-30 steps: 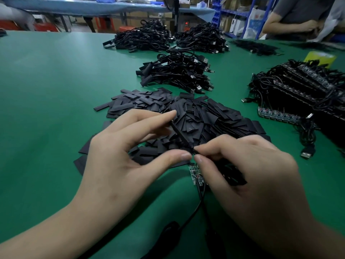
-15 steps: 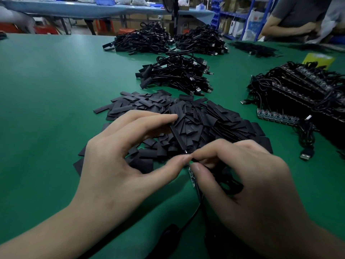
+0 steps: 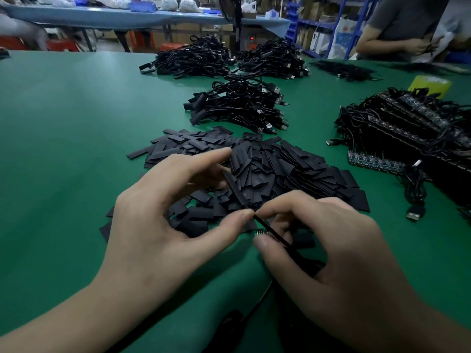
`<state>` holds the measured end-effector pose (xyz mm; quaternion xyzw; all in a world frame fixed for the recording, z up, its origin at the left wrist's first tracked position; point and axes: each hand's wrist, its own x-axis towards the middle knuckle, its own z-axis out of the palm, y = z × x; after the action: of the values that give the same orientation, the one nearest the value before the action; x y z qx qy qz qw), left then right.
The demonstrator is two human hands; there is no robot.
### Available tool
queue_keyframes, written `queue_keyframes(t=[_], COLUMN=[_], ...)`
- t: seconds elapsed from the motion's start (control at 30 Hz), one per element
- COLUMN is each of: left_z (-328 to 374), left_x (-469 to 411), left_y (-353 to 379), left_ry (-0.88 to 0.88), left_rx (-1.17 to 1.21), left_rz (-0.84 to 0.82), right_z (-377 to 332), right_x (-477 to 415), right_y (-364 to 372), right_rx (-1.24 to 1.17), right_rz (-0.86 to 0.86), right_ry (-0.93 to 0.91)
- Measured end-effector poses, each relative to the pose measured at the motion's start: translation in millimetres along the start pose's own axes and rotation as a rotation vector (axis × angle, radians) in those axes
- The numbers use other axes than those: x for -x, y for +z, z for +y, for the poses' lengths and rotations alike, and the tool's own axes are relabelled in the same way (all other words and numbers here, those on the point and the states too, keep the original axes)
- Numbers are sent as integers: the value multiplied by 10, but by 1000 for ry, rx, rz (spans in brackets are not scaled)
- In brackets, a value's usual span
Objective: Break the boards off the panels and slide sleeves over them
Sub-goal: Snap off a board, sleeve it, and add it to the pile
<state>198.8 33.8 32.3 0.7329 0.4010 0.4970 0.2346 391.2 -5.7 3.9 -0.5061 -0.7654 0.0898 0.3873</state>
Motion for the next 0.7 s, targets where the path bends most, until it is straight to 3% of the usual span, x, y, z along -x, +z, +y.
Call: queue_keyframes(t=[0.03, 0.17, 0.3, 0.43, 0.53, 0.7], left_z=[13, -35, -168, -185, -140, -42], left_x=[-33, 51, 96, 109, 124, 206], left_y=[-2, -14, -49, -55, -51, 43], left_ry=[-98, -26, -17, -53, -26, 218], left_rx=[95, 36, 1, -39, -172, -492], left_rz=[-23, 116, 168, 127, 34, -298], right_z=[0, -45, -69, -46, 28, 167], right_x=[-4, -8, -18, -188, -591, -1690], right_y=[-42, -193, -240, -401, -567, -449], right_rx=[55, 296, 320, 302, 364, 528], right_rz=[-19, -43, -113, -14, 12, 36], right_ry=[-16, -115, -128, -49, 11, -46])
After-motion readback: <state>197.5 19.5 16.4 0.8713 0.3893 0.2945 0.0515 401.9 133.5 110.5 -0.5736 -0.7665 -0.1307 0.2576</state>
